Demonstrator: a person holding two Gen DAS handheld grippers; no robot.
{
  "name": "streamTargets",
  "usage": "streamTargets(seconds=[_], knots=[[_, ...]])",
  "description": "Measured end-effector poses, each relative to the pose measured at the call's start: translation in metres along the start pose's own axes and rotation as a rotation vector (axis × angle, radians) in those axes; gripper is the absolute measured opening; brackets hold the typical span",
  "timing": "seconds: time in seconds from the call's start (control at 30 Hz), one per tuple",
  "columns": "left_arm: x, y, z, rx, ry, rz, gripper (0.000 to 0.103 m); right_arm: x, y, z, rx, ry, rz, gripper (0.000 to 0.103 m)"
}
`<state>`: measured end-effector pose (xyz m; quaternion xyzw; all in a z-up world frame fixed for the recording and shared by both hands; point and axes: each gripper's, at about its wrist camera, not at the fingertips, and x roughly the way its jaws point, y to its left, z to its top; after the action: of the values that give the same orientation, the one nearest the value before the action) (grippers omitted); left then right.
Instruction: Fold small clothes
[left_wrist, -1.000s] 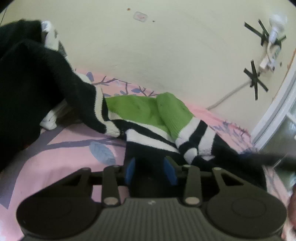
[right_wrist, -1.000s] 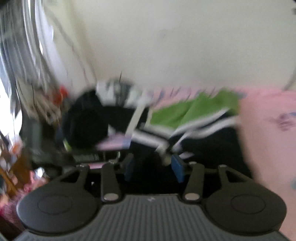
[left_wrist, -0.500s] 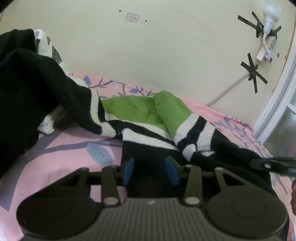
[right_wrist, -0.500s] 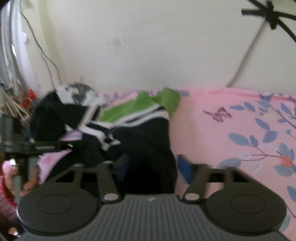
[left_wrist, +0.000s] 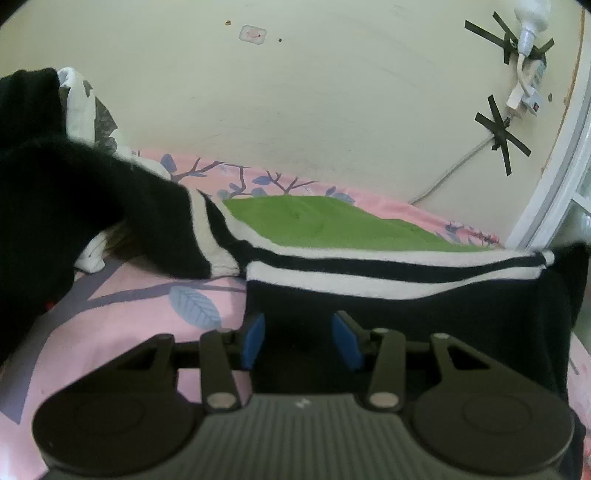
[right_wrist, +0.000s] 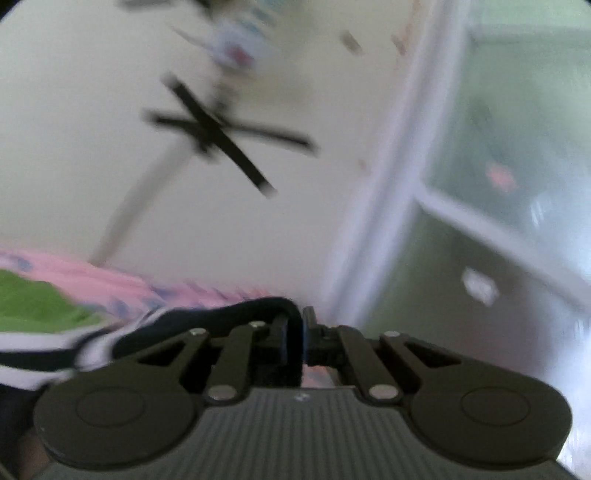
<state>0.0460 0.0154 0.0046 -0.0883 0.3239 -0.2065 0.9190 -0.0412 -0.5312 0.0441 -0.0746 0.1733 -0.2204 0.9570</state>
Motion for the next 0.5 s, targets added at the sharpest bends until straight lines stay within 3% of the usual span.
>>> streamTargets(seconds=[0.03,0.07,0.1,0.13,0.3,0.5], knots=[[0.0,0.0,0.0,0.003,0.0,0.001,0.044,0.01,-0.005,-0.01,0.001,0.037,-0.015,0.009],[0.0,0.0,0.001,0.004,-0.001,-0.001,0.045,0.016,-0.007,-0.022,0.007,0.084,-0.013,0.019],[0.0,0.0,0.001,0.004,0.0,-0.002,0.045,0.018,-0.007,-0.032,0.023,0.118,0.01,0.038],[0.0,0.001,0.002,0.004,0.001,-0.004,0.046,0.015,-0.007,-0.041,0.04,0.125,0.043,0.042],[0.0,0.0,0.002,0.005,0.001,-0.004,0.047,-0.019,0.007,-0.068,0.055,0.139,0.223,0.043],[-0.001,-0.002,0.001,0.017,-0.002,-0.006,0.054,-0.059,0.017,-0.047,0.093,0.068,0.456,0.045]])
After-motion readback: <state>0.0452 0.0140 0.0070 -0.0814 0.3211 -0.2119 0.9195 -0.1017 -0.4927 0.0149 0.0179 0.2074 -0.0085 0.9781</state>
